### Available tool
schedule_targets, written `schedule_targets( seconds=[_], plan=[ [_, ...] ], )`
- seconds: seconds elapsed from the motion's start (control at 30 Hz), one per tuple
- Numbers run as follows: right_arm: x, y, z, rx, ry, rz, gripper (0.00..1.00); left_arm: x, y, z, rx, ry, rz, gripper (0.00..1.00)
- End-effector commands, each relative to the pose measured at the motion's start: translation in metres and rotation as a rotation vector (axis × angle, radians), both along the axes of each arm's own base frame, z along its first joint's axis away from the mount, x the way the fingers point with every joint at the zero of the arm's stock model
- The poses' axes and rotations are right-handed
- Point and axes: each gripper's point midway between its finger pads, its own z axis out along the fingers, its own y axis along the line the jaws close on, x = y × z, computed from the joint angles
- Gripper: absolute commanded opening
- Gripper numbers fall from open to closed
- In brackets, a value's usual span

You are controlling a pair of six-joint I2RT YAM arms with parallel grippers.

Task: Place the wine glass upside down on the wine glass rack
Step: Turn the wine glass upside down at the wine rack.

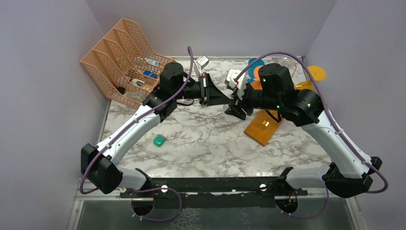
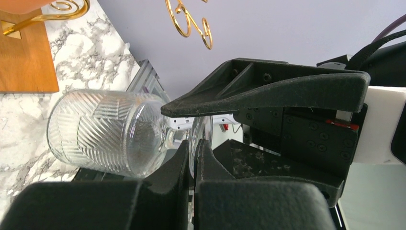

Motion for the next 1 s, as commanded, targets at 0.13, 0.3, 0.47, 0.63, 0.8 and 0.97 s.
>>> schedule_targets(
  seconds=[0.13,0.3,0.47,0.63,0.8,0.97],
  plan=[
    [-0.007,0.009,0.019,0.081,-0.013,0.037,0.11,-0.003,0.0,0.012,-0.032,-0.042,-0.02,0.0],
    [-0.013,0.001,0.019,0.098,0.012,0.002,0.01,0.001,-0.002,0.013,-0.035,-0.034,-0.006,0.11],
    [-0.023,-0.01,0.012,0.107,0.046,-0.028,0.01,0.004,-0.004,0.021,-0.061,-0.028,0.004,0.4],
    [-0.022,-0.021,0.009,0.108,0.047,-0.086,0.01,0.005,-0.004,0.029,-0.087,-0.042,0.012,0.51],
    [-0.011,-0.037,0.023,0.147,0.062,-0.253,0.01,0.012,0.0,0.032,-0.084,-0.056,0.046,0.62],
    [-0.01,-0.057,0.033,0.261,0.15,-0.464,0.01,0.027,0.008,0.031,-0.047,-0.082,0.114,0.76]
  ],
)
